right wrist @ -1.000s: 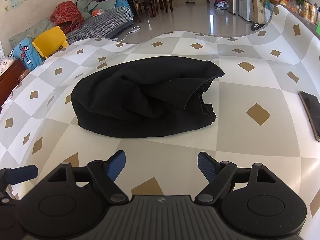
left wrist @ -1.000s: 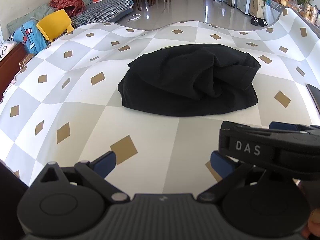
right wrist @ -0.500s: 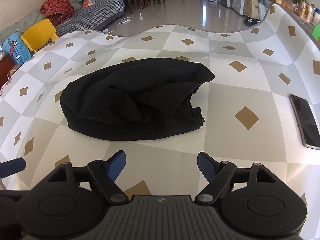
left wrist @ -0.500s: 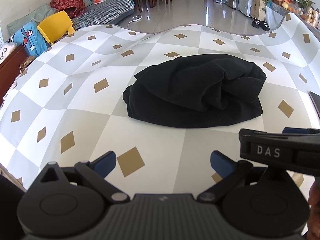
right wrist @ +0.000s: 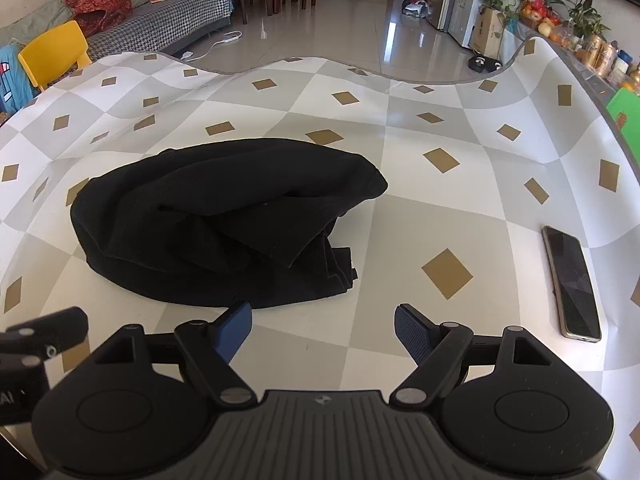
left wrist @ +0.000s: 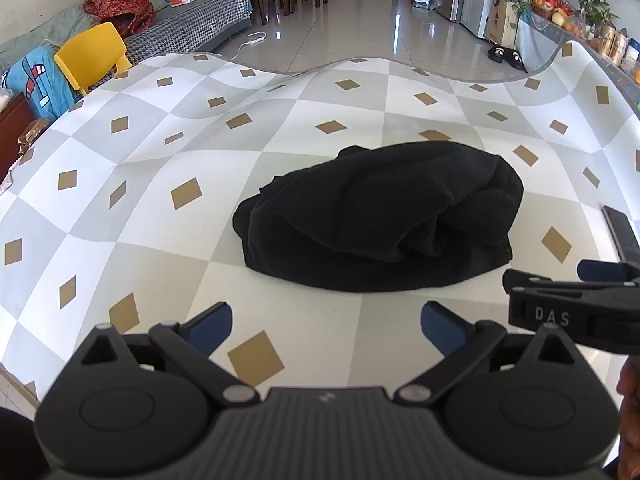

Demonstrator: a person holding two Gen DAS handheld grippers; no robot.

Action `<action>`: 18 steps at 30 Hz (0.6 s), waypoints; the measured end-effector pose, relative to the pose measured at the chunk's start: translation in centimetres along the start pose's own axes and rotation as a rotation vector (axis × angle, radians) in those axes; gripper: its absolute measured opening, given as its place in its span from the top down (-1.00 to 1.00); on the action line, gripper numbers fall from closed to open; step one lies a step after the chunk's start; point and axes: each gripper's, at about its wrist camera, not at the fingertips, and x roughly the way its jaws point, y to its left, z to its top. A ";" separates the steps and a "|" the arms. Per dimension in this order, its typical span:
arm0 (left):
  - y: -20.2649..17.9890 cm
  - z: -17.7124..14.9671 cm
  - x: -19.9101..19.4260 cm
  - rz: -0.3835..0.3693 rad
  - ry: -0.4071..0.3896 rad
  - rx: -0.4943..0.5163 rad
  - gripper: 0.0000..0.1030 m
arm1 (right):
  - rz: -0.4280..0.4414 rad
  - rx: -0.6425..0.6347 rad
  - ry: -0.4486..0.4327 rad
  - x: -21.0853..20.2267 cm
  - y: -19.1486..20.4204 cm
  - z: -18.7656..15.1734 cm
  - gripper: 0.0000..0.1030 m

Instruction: Fold clothes

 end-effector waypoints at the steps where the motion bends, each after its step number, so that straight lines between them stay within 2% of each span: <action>1: 0.1 0.4 -0.1 -0.005 -0.007 -0.003 -0.96 | -0.003 -0.005 0.002 0.1 -0.1 0.1 -0.52; 7: -0.2 3.0 0.8 0.022 -0.030 0.015 -0.96 | 0.006 -0.012 0.023 0.6 -0.6 0.4 -0.52; 13: -0.6 5.3 3.6 0.053 -0.026 0.001 -0.96 | 0.014 0.004 0.032 0.8 -1.0 0.5 -0.52; 18: -0.9 5.4 5.6 0.078 -0.034 -0.010 -0.97 | 0.004 0.007 0.041 1.2 -1.2 0.5 -0.52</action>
